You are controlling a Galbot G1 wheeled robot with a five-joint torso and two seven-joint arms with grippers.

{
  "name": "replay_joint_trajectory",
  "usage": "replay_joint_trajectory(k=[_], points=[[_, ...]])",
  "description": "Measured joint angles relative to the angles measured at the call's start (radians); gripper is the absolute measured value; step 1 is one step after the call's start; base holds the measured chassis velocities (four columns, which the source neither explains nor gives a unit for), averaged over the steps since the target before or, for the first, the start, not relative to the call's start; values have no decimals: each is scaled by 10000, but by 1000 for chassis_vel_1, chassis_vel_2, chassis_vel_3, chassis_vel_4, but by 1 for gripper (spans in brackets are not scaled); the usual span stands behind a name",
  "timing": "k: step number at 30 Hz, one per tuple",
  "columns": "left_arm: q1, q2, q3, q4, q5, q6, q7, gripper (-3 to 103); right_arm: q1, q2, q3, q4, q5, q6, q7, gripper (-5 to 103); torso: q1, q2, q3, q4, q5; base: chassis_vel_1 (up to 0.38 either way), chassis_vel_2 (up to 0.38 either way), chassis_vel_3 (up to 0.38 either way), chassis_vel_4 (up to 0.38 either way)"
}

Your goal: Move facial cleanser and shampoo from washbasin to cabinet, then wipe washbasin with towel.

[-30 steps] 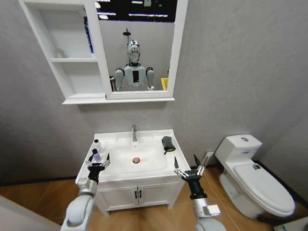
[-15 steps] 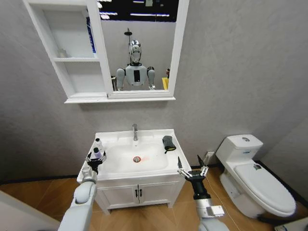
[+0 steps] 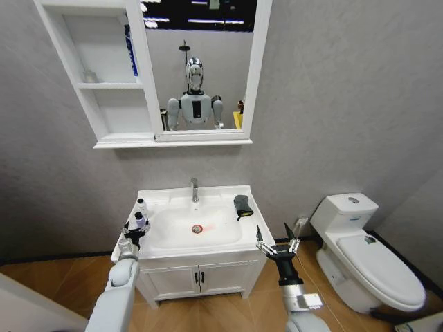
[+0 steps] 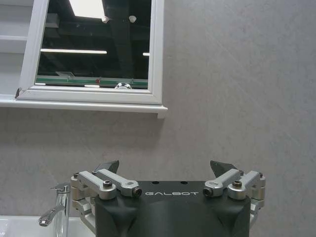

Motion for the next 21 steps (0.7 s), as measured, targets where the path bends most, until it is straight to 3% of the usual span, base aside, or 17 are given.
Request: replay_joint_trajectory(k=[7,10,11,16,21], points=[[-91,9,-17,235,-218,32,134,57,91,2,36,-33,1,-32,87,100,-1,0,0,1,0,0,0,0,0],[-67,18,-19,227,-226,33,173,51,110,1,40,-50,2,-39,104,100,-1,0,0,0,0,0,0,0,0],[-41,40,-19,196,-226,34,204,43,121,3,41,-69,4,-42,119,100,0,0,-1,0,0,0,0,0,0],[53,141,-50,53,-230,34,223,42,135,29,29,-104,7,-45,140,100,0,-1,0,0,-2,0,0,0,0],[430,941,-25,-1107,-607,294,214,42,195,33,-7,-164,11,-47,161,100,0,-1,-1,0,-1,0,0,0,0]])
